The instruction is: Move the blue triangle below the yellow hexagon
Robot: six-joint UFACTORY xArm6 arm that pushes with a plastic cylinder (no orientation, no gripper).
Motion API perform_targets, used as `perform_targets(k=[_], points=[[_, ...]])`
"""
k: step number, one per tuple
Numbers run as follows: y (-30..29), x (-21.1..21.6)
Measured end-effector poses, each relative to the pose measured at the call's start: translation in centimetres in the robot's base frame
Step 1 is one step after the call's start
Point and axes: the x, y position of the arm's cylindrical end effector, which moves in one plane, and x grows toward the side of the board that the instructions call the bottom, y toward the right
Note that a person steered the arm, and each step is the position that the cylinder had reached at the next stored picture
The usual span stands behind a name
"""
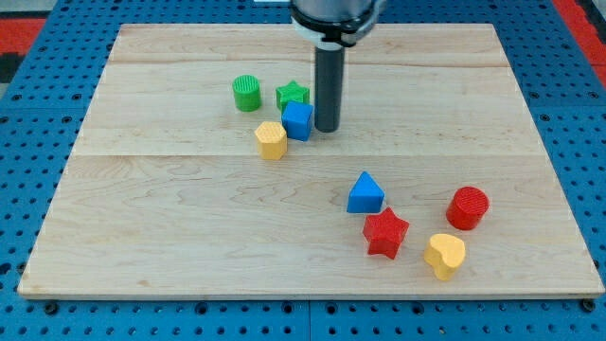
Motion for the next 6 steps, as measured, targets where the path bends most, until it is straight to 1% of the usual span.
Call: perform_targets(k=[1, 2, 3, 4, 5, 6], points=[[10.7, 0.3], [12.9, 5.6], [11.6, 8.9], [7.1, 9.4], [6.8, 11.7], [0.9, 10.6]])
